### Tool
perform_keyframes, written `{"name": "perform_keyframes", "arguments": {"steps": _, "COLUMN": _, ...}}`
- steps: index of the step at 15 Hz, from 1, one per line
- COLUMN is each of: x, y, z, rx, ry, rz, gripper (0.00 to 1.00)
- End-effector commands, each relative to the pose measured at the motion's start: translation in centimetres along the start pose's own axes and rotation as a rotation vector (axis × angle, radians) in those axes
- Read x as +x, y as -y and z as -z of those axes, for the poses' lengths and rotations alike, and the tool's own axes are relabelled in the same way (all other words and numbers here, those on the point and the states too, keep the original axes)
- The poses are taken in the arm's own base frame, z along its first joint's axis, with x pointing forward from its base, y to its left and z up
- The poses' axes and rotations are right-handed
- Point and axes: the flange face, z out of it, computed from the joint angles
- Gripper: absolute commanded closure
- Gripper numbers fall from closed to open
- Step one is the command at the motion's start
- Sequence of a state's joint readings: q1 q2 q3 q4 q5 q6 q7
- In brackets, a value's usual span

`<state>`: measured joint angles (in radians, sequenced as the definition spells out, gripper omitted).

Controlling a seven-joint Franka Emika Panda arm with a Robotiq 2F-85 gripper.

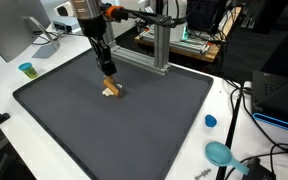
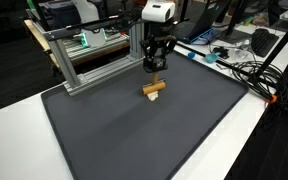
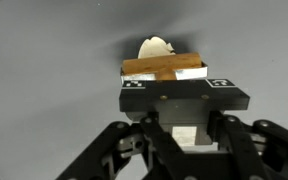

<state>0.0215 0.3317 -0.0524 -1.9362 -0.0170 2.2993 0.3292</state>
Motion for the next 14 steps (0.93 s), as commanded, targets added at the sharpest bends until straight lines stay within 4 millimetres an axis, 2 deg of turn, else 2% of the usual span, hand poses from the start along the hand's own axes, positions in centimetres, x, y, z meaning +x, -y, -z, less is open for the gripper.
{"name": "perform_keyframes", "arguments": {"steps": 1, "x": 1.3, "y": 0.4, "z": -1.6, "rx": 0.032, "ry": -0.041, "rz": -0.067, "gripper": 0.78}}
{"name": "perform_keyframes", "arguments": {"steps": 4, "x": 2.1, "y": 0.2, "z": -1.6, "rx": 0.038, "ry": -0.074, "rz": -0.113, "gripper": 0.78}}
{"name": "perform_keyframes", "arguments": {"steps": 5, "x": 2.3, "y": 0.2, "z": -0.4, "rx": 0.057, "ry": -0.09, "rz": -0.123, "gripper": 0.78}}
{"name": "perform_keyframes", "arguments": {"steps": 7, "x": 2.5, "y": -0.1, "z": 3.6, "rx": 0.116, "ry": -0.17, "rz": -0.12, "gripper": 0.78}}
{"name": "perform_keyframes", "arguments": {"steps": 9, "x": 1.9, "y": 0.1, "z": 7.5, "rx": 0.113, "ry": -0.214, "rz": 0.031, "gripper": 0.78}}
{"name": "perform_keyframes", "arguments": {"steps": 10, "x": 1.6, "y": 0.3, "z": 8.5, "rx": 0.098, "ry": -0.208, "rz": 0.092, "gripper": 0.78}}
{"name": "perform_keyframes", "arguments": {"steps": 12, "x": 1.1, "y": 0.5, "z": 9.6, "rx": 0.07, "ry": -0.181, "rz": 0.204, "gripper": 0.78}}
{"name": "perform_keyframes", "arguments": {"steps": 14, "x": 0.8, "y": 0.5, "z": 9.6, "rx": 0.063, "ry": -0.139, "rz": 0.31, "gripper": 0.78}}
